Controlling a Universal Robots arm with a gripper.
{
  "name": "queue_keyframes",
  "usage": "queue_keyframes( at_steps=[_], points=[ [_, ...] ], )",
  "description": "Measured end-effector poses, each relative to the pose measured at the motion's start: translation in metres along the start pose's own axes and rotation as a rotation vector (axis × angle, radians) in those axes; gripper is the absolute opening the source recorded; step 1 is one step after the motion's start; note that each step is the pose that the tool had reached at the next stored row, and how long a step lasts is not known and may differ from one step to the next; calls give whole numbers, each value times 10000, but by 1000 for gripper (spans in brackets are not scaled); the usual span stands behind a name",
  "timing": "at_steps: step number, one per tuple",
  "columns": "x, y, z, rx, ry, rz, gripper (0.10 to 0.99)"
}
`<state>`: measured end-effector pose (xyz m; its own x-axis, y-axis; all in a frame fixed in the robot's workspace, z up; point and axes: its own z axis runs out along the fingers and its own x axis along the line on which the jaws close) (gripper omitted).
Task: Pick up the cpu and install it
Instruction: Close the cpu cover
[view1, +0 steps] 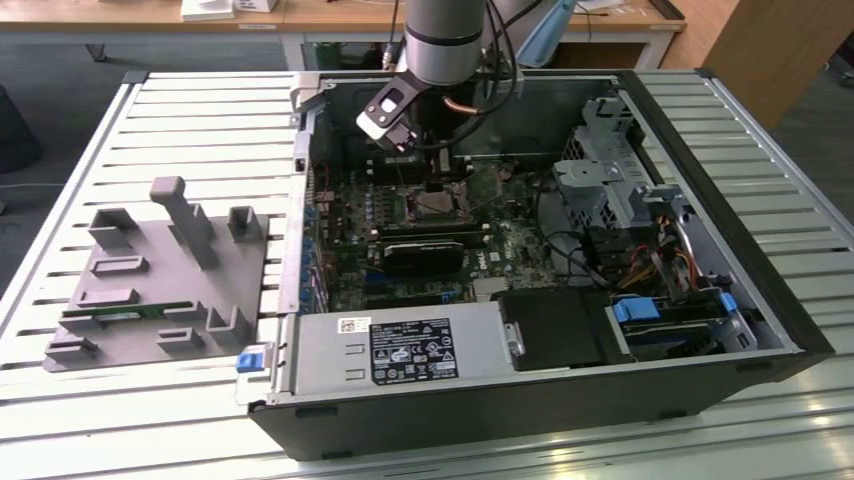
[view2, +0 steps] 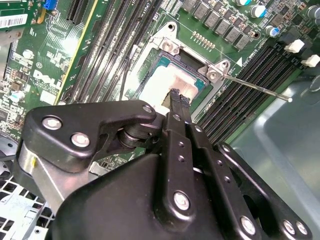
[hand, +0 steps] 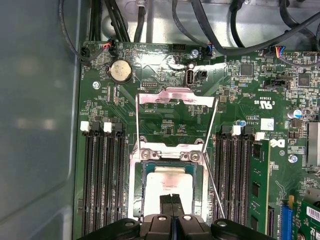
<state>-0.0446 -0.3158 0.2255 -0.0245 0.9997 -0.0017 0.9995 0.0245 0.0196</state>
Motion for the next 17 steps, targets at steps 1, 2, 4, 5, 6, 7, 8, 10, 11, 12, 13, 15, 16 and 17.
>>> queue_keyframes(
  at_steps=[1,2,4,5,6,7,8,10,11,12,13,15,16,17],
  points=[
    [0,0,-2,0,0,1,106],
    [0,0,-12,0,0,1,106],
    [0,1,-27,-1,2,1,106],
    [0,1,-29,-1,1,1,106],
    [0,1,-31,0,0,1,106],
    [0,1,-33,0,0,1,106],
    [0,1,-34,-1,1,1,106],
    [0,1,-38,0,0,1,106],
    [0,1,-40,0,1,1,106],
    [0,1,-42,-1,1,1,106],
    [0,1,-44,-1,1,1,106],
    [0,1,-49,0,0,2,106],
    [0,1,-51,0,1,2,106],
    [0,1,-52,-1,1,3,106]
  ],
)
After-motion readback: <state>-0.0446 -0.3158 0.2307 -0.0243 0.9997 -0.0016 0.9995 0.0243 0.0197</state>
